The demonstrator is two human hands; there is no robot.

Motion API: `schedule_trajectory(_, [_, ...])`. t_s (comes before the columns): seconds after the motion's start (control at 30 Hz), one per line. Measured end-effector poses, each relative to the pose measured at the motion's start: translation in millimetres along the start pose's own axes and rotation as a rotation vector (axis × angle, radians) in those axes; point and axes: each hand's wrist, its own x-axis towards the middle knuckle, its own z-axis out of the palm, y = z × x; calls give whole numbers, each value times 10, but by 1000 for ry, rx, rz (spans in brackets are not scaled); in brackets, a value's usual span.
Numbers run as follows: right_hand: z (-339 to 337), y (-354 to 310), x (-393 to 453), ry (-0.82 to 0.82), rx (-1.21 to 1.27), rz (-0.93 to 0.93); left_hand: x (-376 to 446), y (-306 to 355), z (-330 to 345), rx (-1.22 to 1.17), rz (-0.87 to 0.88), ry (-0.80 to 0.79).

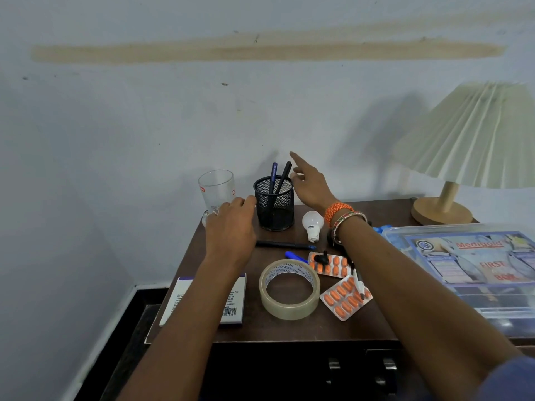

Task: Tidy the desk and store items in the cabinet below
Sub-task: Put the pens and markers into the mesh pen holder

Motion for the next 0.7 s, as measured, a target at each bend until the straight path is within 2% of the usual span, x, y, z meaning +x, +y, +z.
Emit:
schedule_trajectory(0.13, [53, 14, 33, -39, 41, -21, -18, -6, 5, -4, -6, -5])
schedule_trajectory(0.33, [94, 7, 82, 137, 91, -55, -31, -39, -2, -3, -10, 1])
schedule_trajectory(0.47, [104, 7, 117, 310, 232, -15, -35, -36, -8, -32, -5, 18])
schedule_trajectory(0.7, [60, 7, 190, 414, 245, -34, -47, -49, -8, -111, 7, 22])
